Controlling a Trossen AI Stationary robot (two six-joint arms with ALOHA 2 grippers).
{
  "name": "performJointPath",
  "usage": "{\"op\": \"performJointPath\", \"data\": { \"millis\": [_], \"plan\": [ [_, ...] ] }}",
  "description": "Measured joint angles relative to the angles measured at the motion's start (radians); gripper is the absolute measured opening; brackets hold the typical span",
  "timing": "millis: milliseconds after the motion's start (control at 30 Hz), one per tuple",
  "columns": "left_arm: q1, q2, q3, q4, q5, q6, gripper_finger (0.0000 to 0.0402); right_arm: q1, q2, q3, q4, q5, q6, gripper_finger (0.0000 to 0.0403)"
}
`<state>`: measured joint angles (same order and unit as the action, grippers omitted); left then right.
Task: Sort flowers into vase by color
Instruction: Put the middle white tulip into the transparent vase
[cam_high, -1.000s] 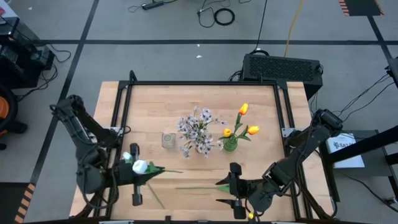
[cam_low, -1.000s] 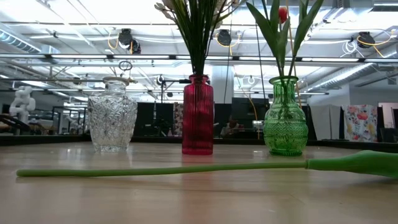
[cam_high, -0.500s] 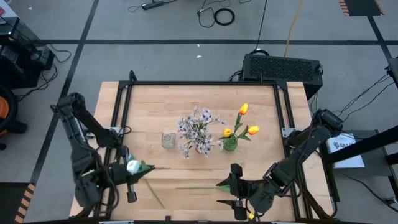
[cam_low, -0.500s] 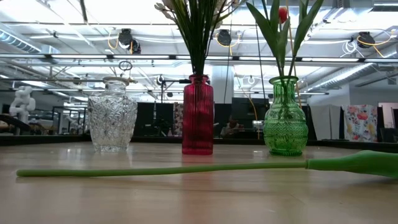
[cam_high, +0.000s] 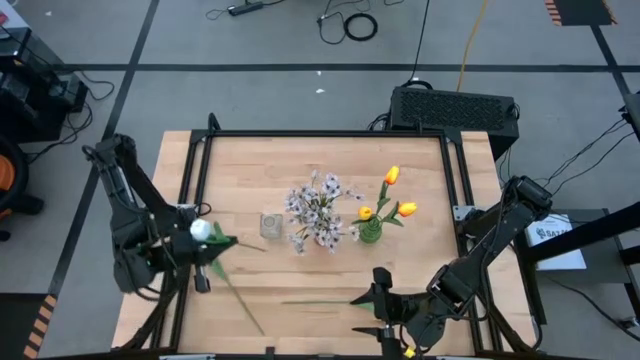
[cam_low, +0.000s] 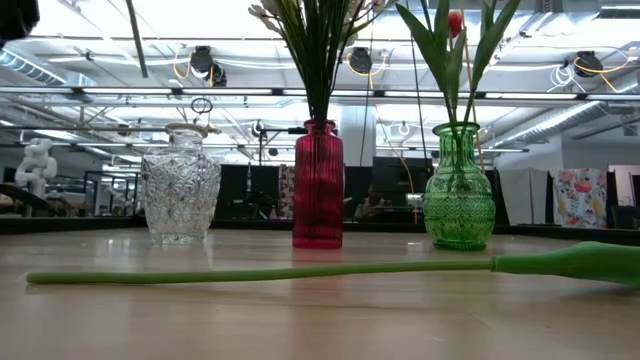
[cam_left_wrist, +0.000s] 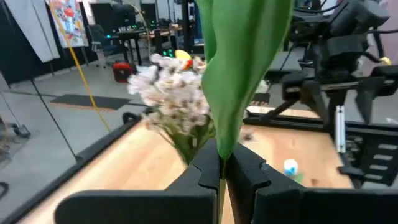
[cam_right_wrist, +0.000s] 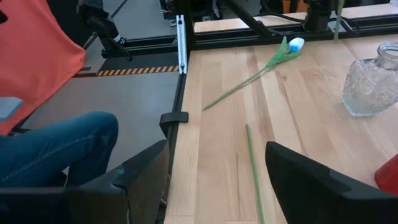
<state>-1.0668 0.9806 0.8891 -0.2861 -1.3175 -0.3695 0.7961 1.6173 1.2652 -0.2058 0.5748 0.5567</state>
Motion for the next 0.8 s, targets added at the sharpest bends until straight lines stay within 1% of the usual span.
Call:
{"op": "performJointPath", "data": {
  "millis": [133,300,567,733,800],
  "plan": [
    [0.018,-0.084,-0.03,-0.014,-0.008,0.04,0.0013,0.0,0.0,0.0,0.0,0.001,-0.018,0.0258],
    [0.076,-0.149,-0.035,-0.097,-0.019,0.037,0.0013,-0.001,0.0,0.0,0.0,0.002,-0.02,0.0258],
    [0.196,-0.157,-0.035,-0.154,-0.012,0.033,0.0013,-0.001,0.0,0.0,0.0,0.002,-0.022,0.0258],
    [0.224,-0.155,-0.035,-0.152,0.007,0.007,0.0013,-0.001,0.0,0.0,0.0,0.002,-0.027,0.0258],
    [0.227,-0.149,-0.035,-0.151,0.032,-0.015,0.0013,-0.001,0.0,0.0,0.0,0.001,-0.03,0.0258]
  ]
}}
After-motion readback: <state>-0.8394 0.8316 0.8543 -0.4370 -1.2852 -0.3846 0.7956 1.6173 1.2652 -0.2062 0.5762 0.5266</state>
